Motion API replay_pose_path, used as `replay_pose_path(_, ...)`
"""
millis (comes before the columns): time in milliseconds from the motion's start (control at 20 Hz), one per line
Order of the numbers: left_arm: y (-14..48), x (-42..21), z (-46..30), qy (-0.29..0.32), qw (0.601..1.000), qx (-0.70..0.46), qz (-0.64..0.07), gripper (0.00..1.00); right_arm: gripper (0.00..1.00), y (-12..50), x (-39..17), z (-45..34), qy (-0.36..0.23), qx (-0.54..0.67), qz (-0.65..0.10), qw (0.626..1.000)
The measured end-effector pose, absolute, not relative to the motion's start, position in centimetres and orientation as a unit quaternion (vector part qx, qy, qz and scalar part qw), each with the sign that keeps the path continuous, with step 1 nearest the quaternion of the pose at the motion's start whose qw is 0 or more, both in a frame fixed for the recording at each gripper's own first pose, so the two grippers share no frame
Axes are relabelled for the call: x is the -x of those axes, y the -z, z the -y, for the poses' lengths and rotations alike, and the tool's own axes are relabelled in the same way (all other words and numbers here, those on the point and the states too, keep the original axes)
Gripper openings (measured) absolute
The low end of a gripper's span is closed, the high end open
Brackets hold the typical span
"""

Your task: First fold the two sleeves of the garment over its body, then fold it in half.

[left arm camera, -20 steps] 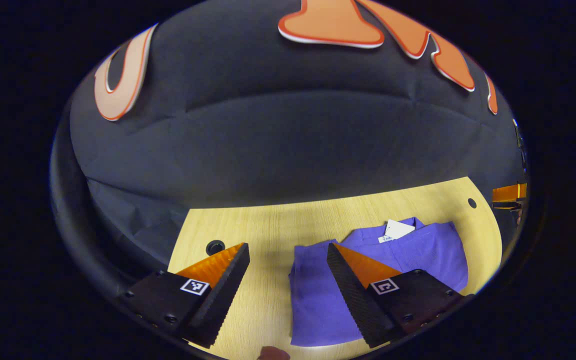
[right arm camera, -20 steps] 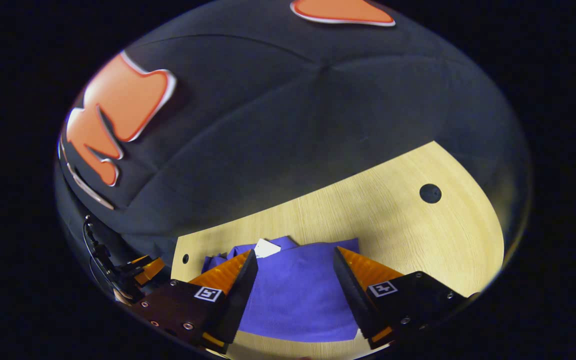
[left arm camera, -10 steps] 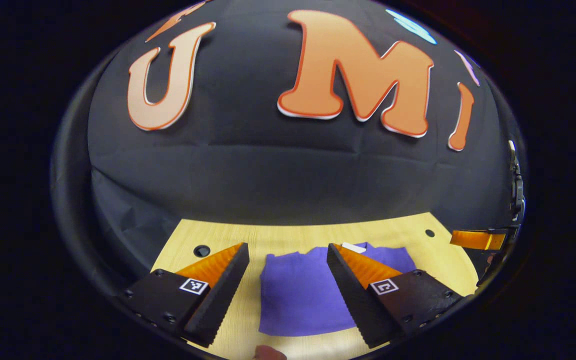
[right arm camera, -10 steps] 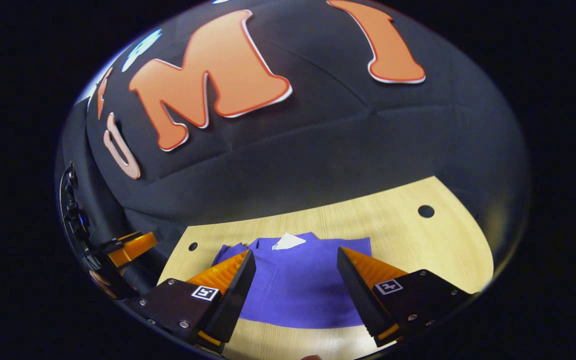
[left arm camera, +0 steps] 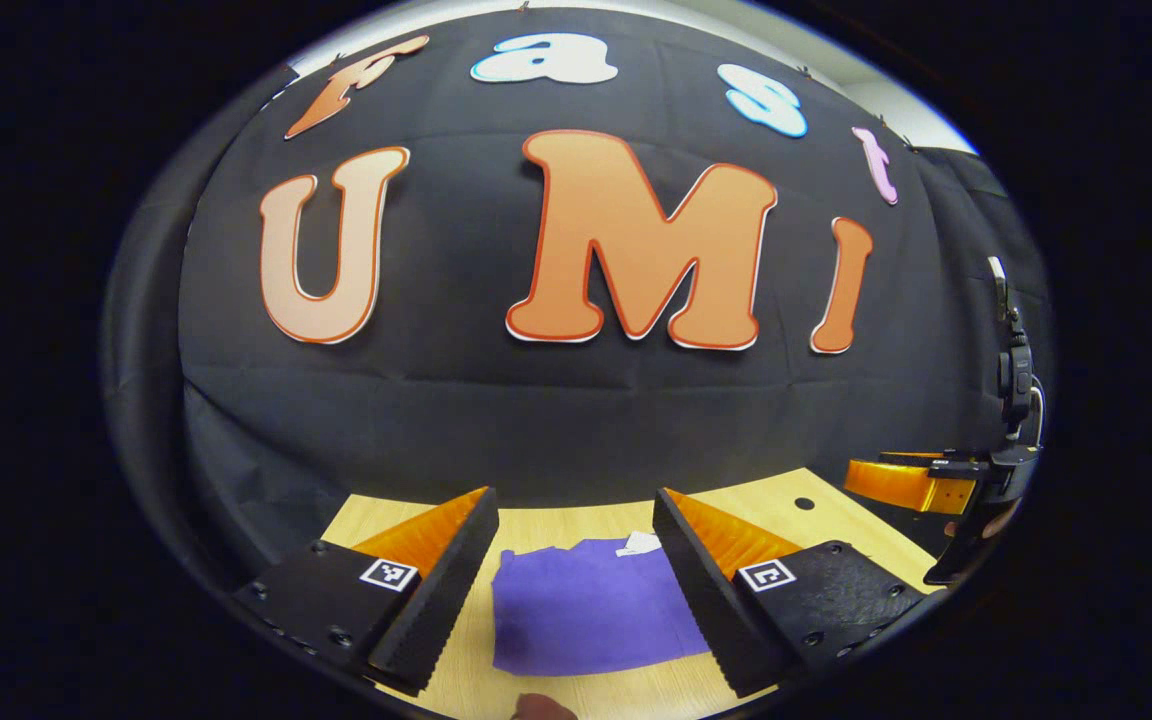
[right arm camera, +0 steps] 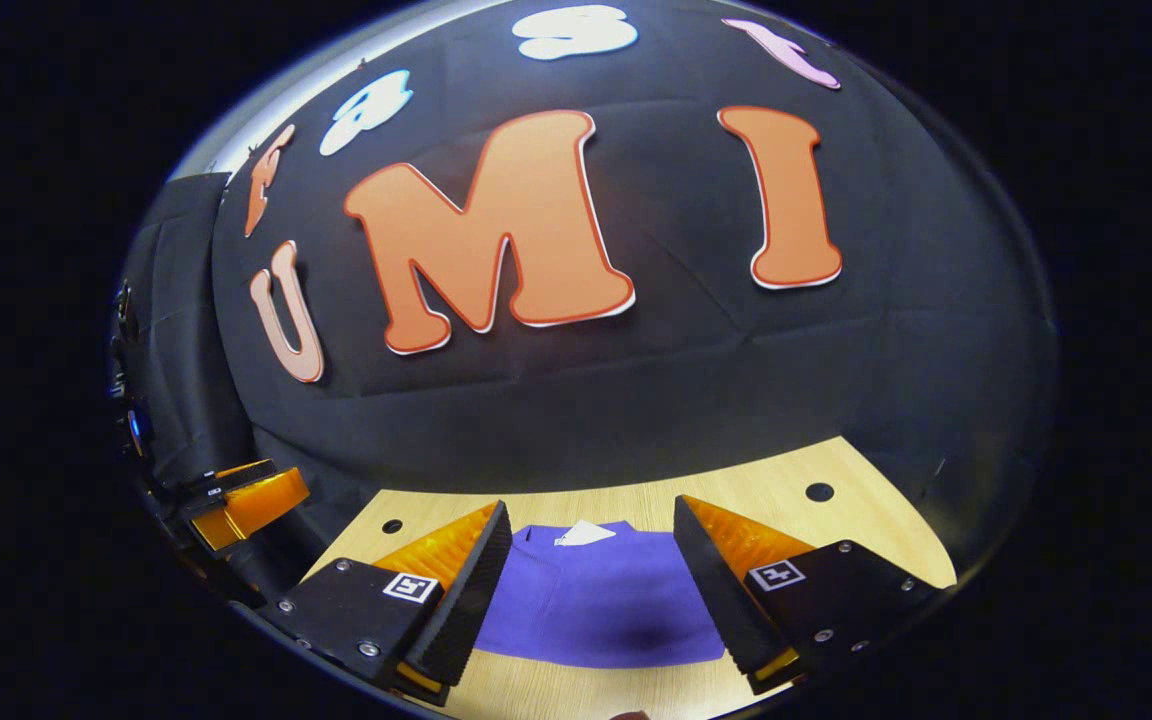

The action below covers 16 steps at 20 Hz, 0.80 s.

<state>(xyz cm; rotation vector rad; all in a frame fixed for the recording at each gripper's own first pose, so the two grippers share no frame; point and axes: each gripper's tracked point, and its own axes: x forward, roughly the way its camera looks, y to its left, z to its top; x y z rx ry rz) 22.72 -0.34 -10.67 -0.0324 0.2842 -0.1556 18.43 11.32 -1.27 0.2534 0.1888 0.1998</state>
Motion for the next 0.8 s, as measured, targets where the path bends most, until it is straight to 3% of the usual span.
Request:
replay_pose_path(600,6.7,-14.8,3.7,0.115,0.992,-0.038,-0.043,1.0,1.0,-1.1,-10.8,-14.6,-0.119,-0.082,-0.052,0.988)
replay_pose_path(800,6.2,-13.0,4.5,0.084,0.995,-0.039,-0.022,0.99,0.97,-2.5,-9.8,-13.4,-0.129,-0.052,-0.01,0.99)
